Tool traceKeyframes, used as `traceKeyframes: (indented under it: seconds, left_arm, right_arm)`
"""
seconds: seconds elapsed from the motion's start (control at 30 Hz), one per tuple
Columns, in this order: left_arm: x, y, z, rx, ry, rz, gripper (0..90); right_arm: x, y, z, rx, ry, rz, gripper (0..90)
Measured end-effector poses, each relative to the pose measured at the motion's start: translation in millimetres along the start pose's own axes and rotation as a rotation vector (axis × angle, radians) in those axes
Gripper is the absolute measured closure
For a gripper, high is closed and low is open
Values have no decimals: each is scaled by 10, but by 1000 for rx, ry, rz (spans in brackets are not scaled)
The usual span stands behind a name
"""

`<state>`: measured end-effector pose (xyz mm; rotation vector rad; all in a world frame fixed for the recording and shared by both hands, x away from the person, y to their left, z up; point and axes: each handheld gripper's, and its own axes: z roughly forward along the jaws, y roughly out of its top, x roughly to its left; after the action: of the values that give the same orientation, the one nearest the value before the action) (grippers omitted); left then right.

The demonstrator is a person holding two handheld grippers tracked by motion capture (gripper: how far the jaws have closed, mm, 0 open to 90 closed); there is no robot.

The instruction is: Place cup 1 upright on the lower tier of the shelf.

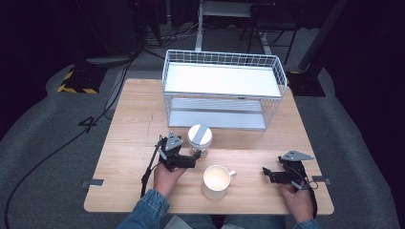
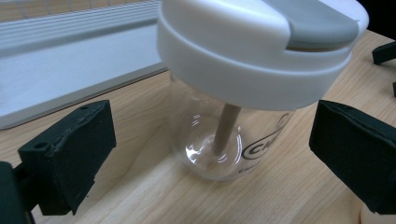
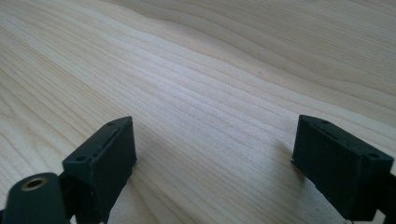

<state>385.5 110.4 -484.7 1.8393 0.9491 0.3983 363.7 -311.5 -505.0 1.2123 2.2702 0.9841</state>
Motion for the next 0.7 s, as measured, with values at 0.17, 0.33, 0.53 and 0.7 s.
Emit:
traceKeyframes:
  seconds: [0.17,0.33,0.53,0.7]
  left_arm:
    - [-57,3,110,-9,-7,9,12]
    - [-55,-10,219,-15,4,-10,29]
    - [-66,-3,271,-52,-8,-28,54]
    - [-87,12,308,-68,0,-23,76]
  right_arm:
    - [0,0,0,-1,0,0,137]
    - [0,0,0,-1,-1,0,137]
    - [0,0,0,0,0,1,137]
    - [0,0,0,-1,0,0,137]
